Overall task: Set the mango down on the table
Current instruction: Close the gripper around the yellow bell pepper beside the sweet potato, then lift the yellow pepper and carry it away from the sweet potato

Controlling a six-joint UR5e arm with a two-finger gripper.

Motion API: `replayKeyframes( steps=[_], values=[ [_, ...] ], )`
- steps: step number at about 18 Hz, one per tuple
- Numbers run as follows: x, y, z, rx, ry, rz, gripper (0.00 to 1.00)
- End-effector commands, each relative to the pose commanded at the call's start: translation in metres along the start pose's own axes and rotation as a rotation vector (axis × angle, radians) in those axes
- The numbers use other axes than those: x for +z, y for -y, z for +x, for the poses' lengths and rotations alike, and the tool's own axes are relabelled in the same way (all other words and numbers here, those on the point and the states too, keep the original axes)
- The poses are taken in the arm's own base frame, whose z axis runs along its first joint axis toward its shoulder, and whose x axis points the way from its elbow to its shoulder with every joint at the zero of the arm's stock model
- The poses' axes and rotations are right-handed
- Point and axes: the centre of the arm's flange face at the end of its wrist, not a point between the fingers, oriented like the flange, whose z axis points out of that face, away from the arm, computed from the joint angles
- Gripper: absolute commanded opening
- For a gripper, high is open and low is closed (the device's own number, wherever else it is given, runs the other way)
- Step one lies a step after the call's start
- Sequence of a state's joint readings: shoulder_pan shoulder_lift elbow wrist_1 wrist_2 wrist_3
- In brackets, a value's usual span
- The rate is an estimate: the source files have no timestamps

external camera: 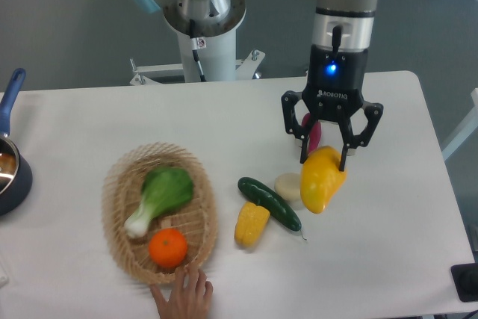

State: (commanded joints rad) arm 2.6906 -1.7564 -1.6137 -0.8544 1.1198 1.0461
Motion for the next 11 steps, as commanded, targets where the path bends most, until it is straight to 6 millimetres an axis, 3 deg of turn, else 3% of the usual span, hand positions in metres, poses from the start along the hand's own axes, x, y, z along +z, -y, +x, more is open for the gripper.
replayKeyframes(
  steps=[2, 11],
  values=[
    [0.011, -0.007, -0.003, 0.014, -0.002, -0.029, 0.44],
    [0.108, -0.061, -0.024, 0.133, -0.061, -0.197, 0.45]
  ],
)
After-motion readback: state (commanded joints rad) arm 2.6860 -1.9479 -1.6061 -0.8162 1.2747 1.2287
